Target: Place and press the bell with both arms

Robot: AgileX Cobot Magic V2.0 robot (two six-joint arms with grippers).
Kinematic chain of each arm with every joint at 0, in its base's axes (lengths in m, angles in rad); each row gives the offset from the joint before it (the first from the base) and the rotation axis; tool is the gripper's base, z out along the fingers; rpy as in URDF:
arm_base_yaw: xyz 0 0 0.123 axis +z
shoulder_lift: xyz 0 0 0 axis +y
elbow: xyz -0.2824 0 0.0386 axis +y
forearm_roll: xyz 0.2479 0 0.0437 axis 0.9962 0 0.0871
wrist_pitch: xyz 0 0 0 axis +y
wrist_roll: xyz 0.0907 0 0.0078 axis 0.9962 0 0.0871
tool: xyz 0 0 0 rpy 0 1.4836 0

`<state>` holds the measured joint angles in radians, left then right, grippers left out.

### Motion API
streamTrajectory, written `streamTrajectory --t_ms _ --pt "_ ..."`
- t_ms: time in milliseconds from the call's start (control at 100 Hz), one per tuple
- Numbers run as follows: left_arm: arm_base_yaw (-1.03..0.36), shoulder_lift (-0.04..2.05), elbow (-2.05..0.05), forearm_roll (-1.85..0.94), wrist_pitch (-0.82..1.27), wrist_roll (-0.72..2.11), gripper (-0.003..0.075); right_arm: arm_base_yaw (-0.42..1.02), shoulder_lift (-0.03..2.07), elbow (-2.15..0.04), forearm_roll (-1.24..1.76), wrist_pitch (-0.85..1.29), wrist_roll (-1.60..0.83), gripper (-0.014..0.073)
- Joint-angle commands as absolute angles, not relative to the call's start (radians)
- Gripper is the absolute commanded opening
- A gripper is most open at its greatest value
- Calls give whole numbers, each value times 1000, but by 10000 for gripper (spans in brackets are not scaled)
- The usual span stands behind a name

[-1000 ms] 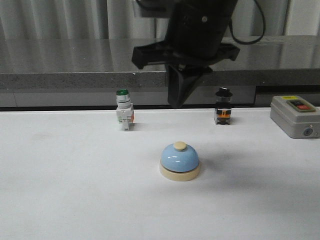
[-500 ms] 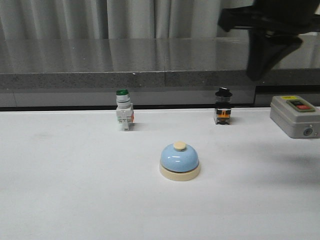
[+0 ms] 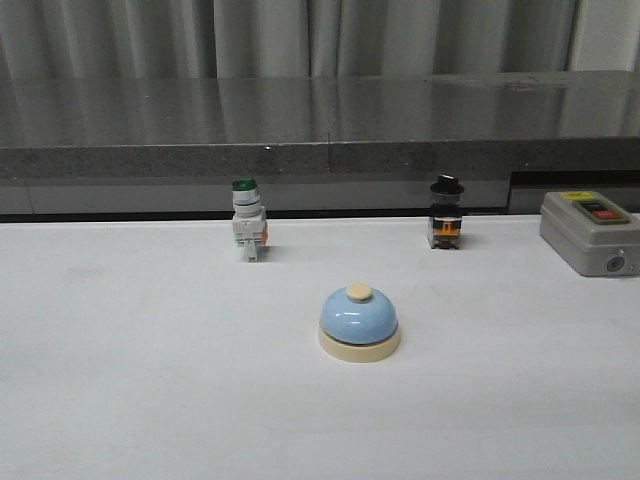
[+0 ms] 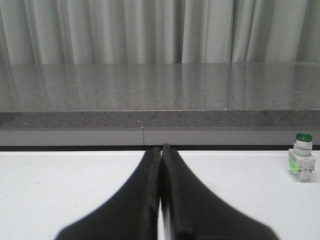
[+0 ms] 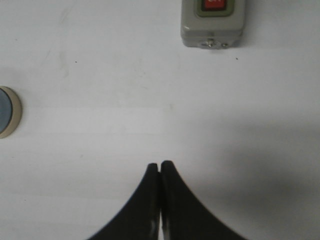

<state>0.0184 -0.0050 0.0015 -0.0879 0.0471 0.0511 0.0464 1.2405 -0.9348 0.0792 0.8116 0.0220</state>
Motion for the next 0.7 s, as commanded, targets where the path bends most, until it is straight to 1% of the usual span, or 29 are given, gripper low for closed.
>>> streamTrajectory --t_ms 0,250,690 --pt "20 -35 43 -89 -29 41 -20 19 1153 -911 90 766 22 -60" --pt "20 -35 43 -89 -29 41 -20 8 936 -787 90 719 22 -60" --pt "20 -35 43 -89 -29 41 -20 7 472 -634 91 697 22 -60"
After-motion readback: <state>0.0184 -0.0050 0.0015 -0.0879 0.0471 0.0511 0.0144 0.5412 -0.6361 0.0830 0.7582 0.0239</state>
